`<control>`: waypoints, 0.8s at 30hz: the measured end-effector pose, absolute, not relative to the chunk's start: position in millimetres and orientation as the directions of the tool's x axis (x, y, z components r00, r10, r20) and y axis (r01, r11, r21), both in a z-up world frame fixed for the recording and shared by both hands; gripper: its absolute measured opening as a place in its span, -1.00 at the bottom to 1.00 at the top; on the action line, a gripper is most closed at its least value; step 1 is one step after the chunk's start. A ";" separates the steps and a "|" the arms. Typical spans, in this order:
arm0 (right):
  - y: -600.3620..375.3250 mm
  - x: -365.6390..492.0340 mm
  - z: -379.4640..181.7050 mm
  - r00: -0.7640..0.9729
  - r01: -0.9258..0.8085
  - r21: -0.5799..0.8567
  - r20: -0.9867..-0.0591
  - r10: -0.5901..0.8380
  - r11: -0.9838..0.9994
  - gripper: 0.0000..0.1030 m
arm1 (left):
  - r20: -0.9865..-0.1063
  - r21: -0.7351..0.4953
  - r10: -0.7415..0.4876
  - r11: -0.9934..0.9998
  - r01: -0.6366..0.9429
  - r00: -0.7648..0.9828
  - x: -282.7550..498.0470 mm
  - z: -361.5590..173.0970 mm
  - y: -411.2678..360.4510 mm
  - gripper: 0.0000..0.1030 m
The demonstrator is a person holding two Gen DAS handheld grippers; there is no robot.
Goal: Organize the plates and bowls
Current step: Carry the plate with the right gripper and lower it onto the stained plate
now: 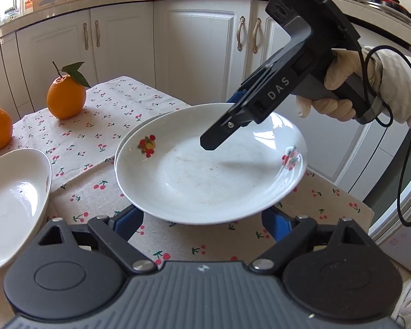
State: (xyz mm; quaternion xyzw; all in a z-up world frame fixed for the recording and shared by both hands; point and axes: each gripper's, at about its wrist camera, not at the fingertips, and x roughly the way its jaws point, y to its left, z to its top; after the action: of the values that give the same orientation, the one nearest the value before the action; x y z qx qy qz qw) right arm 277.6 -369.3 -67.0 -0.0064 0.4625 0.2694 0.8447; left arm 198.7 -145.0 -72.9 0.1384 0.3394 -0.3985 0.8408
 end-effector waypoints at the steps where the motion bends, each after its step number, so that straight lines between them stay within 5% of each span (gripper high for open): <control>1: -369.2 276.7 -66.6 0.429 -0.460 0.236 -0.785 0.446 0.856 0.59 | -0.681 -0.043 -0.578 0.644 0.764 0.449 199.6 -72.9 -144.5 0.80; 24: -371.2 242.8 -55.0 0.466 -0.398 0.182 -0.804 0.369 0.899 0.66 | -0.659 -0.041 -0.590 0.647 0.761 0.466 198.3 -78.7 -142.7 0.83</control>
State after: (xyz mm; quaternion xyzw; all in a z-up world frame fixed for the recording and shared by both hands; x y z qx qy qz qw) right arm 242.8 -371.2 -55.0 -0.0155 0.4657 0.2239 0.8560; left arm 198.3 -142.7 -78.7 0.1305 0.3279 -0.3992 0.8462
